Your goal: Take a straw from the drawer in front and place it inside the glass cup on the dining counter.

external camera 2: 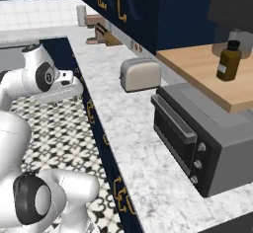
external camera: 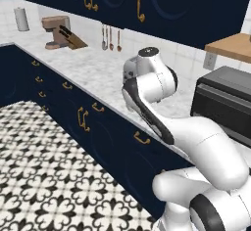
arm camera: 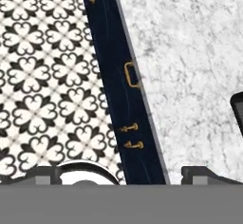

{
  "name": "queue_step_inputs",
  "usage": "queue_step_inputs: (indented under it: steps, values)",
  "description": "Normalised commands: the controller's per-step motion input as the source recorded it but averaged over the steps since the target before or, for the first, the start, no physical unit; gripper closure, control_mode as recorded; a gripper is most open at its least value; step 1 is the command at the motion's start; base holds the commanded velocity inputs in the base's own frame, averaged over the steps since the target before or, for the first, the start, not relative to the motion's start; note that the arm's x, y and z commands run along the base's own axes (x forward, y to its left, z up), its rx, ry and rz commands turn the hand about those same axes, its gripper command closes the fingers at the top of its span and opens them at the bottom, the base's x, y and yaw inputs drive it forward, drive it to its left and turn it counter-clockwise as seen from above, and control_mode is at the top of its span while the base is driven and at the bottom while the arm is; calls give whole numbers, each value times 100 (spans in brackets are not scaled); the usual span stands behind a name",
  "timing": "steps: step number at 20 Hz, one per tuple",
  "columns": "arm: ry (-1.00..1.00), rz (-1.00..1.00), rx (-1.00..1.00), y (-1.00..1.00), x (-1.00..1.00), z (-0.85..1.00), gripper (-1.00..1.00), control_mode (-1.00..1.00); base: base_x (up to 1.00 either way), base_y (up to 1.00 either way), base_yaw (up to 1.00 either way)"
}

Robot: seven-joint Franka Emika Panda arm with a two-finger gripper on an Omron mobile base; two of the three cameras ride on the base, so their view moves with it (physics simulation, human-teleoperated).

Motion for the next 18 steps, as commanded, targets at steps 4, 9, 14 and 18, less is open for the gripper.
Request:
queue_step_inputs:
  steps: [4, 9, 14, 18]
  values:
    - [-1, -3, -38, 84, 31, -57, -100, -100, 0, 0, 0]
    - [0, -10, -38, 62, 54, -68, -100, -100, 0, 0, 0]
    - [0, -9, -37, 17, 67, -67, -100, -100, 0, 0, 0]
    - [0, -6, -25, -5, 62, -52, -100, -100, 0, 0, 0]
